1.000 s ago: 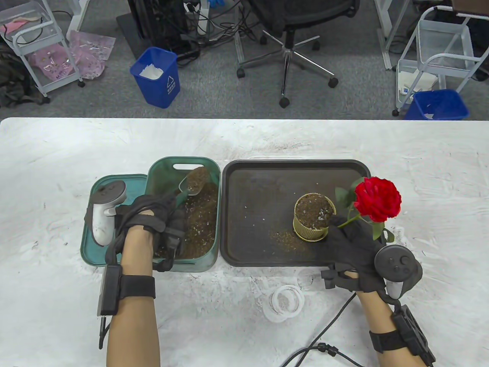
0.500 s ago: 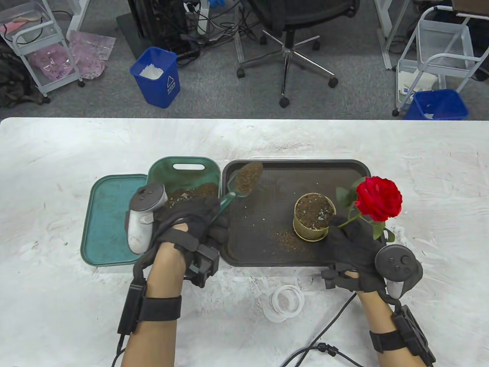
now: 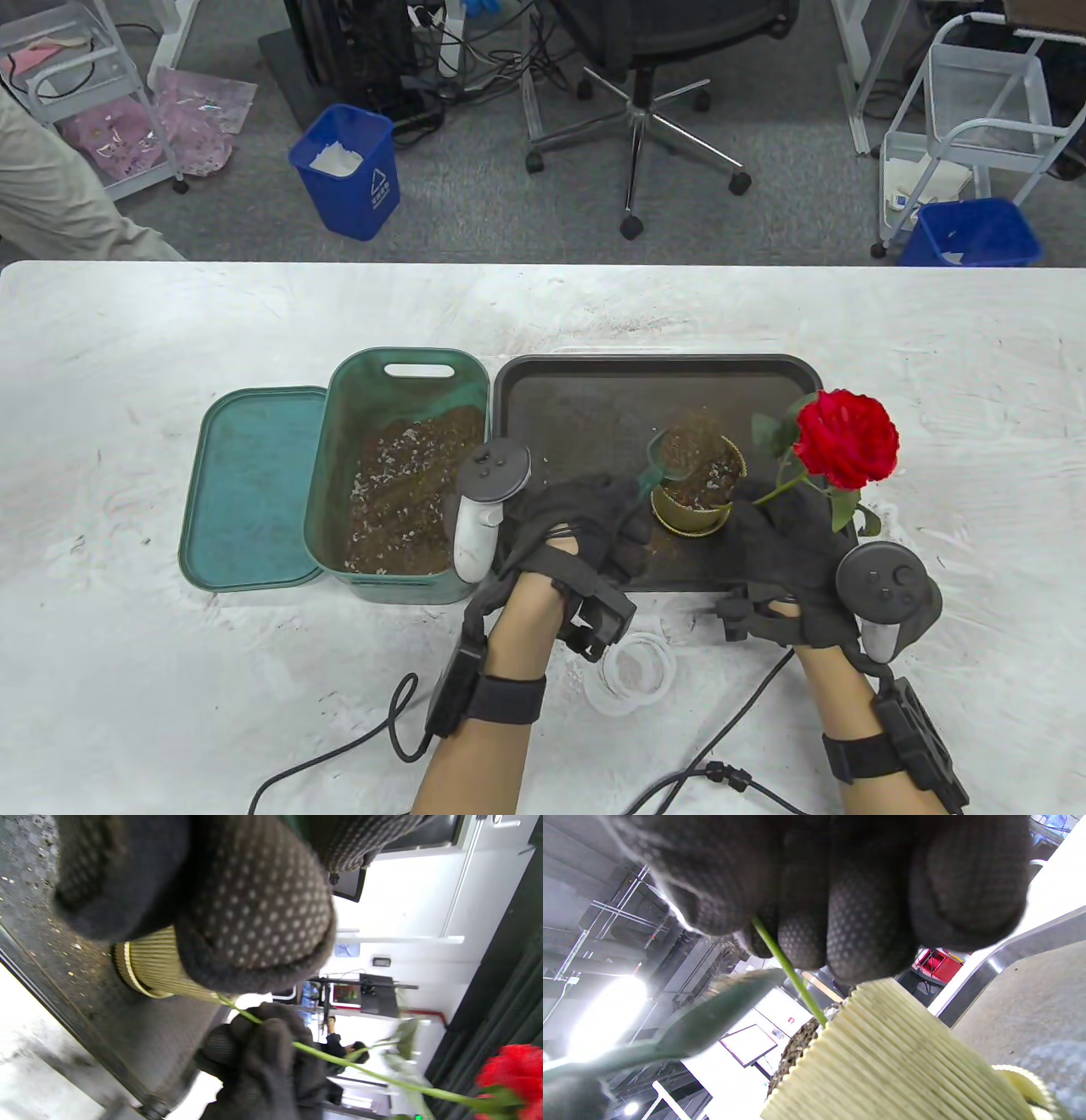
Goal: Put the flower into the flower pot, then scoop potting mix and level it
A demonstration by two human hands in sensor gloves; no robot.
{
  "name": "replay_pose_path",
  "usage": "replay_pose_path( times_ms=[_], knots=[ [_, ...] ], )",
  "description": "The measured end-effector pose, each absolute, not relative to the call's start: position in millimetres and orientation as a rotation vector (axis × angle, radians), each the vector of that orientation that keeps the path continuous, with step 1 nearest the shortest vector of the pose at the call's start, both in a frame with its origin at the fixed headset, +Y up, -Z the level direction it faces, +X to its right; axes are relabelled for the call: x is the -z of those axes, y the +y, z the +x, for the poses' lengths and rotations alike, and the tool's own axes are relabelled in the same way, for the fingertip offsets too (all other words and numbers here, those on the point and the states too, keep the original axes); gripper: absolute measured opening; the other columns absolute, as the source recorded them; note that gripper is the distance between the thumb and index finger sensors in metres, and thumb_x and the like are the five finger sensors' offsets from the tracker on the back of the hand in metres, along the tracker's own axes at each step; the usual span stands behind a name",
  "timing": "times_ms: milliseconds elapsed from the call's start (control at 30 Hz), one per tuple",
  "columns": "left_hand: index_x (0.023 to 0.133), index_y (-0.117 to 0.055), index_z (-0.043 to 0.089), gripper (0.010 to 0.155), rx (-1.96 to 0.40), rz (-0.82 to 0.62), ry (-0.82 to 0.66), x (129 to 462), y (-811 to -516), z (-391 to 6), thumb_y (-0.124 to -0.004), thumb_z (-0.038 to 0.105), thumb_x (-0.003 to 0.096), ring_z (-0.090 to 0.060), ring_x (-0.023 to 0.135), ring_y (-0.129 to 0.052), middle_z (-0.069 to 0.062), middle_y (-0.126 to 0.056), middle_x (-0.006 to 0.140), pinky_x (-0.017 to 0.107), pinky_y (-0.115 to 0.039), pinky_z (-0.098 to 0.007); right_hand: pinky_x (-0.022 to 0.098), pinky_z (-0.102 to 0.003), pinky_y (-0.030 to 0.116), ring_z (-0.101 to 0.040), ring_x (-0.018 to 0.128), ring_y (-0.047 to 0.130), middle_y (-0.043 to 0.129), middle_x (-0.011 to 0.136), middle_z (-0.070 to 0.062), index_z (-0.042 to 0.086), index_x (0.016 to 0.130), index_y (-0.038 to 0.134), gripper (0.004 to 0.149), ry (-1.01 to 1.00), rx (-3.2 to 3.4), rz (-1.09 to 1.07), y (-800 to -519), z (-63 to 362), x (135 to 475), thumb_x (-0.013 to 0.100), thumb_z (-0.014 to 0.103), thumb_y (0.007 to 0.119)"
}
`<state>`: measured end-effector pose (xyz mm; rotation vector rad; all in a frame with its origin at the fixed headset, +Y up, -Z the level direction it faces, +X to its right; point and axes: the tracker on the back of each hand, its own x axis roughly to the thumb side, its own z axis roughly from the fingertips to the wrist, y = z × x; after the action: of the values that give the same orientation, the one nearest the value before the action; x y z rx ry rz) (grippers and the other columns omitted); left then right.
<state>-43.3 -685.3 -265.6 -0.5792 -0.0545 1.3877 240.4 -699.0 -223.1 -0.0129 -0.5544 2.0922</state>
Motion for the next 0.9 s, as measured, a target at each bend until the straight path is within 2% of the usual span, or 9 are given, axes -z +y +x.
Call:
replay_pose_path(
  times_ms=[133, 567, 900],
  knots=[
    [0.084, -0.076, 0.005, 0.053, -1.317, -0.564, -0.044, 269.5, -690.9, -37.7, -0.071, 0.044, 0.0488, -0.006, 0.018, -0.112, -0.001, -0.099, 0.058, 0.019, -0.099, -0.026, 0.027, -0.05, 0.093, -0.034, 0.039, 0.105, 0.101, 0.064, -0.013, 0.018, 0.07, 0.091, 0.037, -0.557, -2.095, -0.011, -698.8, 240.2, 223.1, 0.035, 0.032, 0.087],
    [0.079, -0.087, 0.011, 0.05, -0.877, -0.304, -0.076, 259.4, -669.9, -18.0, -0.081, 0.046, 0.044, -0.007, 0.003, -0.106, -0.001, -0.104, 0.049, 0.008, -0.095, -0.025, 0.027, -0.05, 0.093, -0.034, 0.039, 0.105, 0.101, 0.063, -0.013, 0.018, 0.07, 0.091, 0.037, -0.558, -2.085, -0.016, -699.4, 240.1, 223.2, 0.035, 0.032, 0.087],
    [0.081, -0.087, 0.014, 0.05, -0.675, -0.162, -0.098, 249.6, -657.7, -6.2, -0.081, 0.046, 0.0426, -0.011, 0.012, -0.108, -0.002, -0.103, 0.055, 0.015, -0.094, -0.029, 0.027, -0.05, 0.093, -0.034, 0.039, 0.105, 0.101, 0.063, -0.013, 0.018, 0.07, 0.091, 0.038, -0.554, -2.074, -0.021, -699.8, 241.0, 223.0, 0.035, 0.032, 0.087]
  ],
)
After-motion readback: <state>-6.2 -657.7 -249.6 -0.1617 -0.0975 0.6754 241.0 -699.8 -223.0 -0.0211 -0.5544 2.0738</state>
